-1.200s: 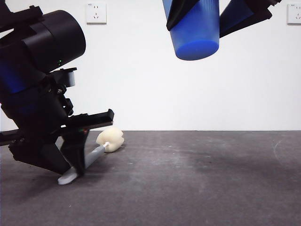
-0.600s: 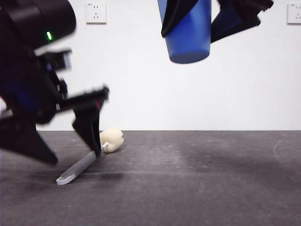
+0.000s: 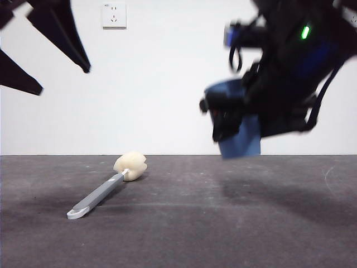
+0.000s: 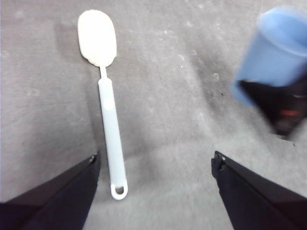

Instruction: Pick up the cup brush,pick up the cup,insert the brush into the cup,clean the cup,put the cup brush back,put the cup back to the fixed position on the table

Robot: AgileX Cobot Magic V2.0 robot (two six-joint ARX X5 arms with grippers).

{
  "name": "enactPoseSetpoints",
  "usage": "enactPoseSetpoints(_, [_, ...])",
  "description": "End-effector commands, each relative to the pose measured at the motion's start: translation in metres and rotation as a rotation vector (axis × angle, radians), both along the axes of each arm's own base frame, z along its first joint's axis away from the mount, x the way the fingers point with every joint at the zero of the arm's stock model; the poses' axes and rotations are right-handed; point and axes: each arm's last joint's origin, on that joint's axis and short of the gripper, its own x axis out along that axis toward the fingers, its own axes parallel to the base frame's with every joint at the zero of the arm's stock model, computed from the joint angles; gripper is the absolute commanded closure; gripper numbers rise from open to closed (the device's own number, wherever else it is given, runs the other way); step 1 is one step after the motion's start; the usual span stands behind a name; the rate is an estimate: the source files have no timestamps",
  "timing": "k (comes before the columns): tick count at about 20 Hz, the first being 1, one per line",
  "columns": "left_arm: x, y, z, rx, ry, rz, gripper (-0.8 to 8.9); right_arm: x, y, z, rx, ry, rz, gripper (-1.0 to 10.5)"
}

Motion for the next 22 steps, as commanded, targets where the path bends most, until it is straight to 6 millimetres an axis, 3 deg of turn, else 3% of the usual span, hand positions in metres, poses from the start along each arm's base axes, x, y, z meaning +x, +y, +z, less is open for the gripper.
enactPoseSetpoints(1, [-0.007, 0.005, 0.000, 0.019, 0.005, -0.005, 4.27, 0.011, -0.001, -0.019, -0.002, 0.004, -0.015, 9.6])
enactPoseSetpoints(9, [-0.011, 0.009, 0.000, 0.043, 0.010, 0.016, 4.27, 0.040, -0.019, -0.048, 0.038, 0.013, 0.010, 9.6])
enactPoseSetpoints(17, [-0.010, 0.010, 0.000, 0.052, -0.003, 0.039, 4.27, 0.042, -0.025, -0.067, 0.054, 0.133, 0.095, 9.6])
enactPoseSetpoints(19, [-0.010, 0.010, 0.000, 0.052, -0.003, 0.039, 4.27, 0.038, -0.025, -0.072, 0.023, 0.191, 0.098, 9.0])
enactPoseSetpoints(22, [-0.010, 0.010, 0.000, 0.051, -0.003, 0.038, 4.27, 0.036, -0.025, -0.074, 0.002, 0.213, 0.105, 6.6])
